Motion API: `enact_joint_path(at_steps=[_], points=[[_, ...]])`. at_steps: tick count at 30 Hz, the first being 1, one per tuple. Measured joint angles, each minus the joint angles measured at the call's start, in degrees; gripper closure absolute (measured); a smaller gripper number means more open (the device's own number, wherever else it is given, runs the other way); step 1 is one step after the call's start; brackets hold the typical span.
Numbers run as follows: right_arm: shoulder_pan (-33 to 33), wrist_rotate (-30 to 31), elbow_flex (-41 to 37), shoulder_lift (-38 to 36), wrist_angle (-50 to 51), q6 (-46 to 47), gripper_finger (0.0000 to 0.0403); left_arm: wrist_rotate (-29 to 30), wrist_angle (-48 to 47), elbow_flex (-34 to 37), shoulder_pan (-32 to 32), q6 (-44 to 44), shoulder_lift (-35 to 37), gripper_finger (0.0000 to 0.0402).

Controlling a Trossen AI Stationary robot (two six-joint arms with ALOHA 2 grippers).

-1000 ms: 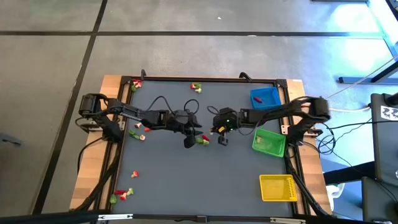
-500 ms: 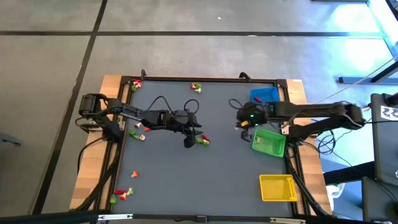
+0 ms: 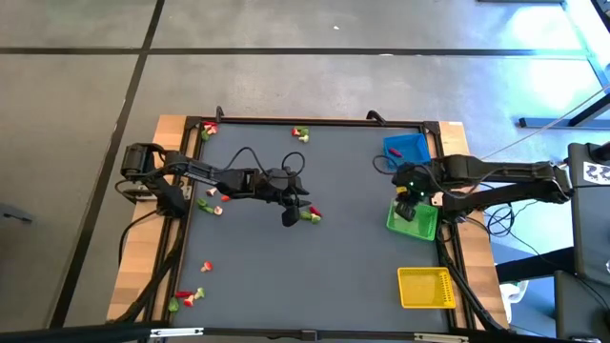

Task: Sort produce into baskets
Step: Put the brown mushroom into the green basket

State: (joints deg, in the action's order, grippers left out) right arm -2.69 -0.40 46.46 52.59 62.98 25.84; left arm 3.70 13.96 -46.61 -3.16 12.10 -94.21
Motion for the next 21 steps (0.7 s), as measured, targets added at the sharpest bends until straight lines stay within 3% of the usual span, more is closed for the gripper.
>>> enact_joint_path(at_steps=[10,21], points=[[11.14,5.57,-0.88,0.80,0.01,12.62,0.0379,0.00,0.00,0.00,0.02,0.04,0.00,0.0245],[15.20,3.27,-10.95,1.29,-8.78,23.52,0.0379,-0.02,0.02,0.00,0.11,0.06,0.00,0.0245]])
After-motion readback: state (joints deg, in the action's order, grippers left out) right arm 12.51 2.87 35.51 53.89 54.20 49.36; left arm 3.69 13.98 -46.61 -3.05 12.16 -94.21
